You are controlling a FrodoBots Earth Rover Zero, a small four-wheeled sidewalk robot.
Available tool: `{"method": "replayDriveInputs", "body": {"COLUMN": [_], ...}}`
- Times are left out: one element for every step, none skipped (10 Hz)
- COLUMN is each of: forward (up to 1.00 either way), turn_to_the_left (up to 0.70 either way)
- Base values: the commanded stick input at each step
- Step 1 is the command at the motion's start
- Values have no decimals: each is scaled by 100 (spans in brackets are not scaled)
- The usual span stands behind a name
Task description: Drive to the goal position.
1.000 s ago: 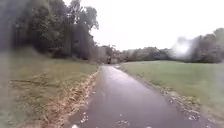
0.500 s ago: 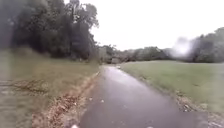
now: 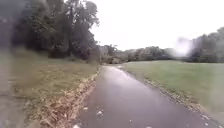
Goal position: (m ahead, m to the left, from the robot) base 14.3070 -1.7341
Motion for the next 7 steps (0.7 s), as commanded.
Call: {"method": "replayDriveInputs", "body": {"forward": [70,70,70,70,70,70,70], "turn_to_the_left": [-19,-21,-22,-25,-26,-26,-15]}}
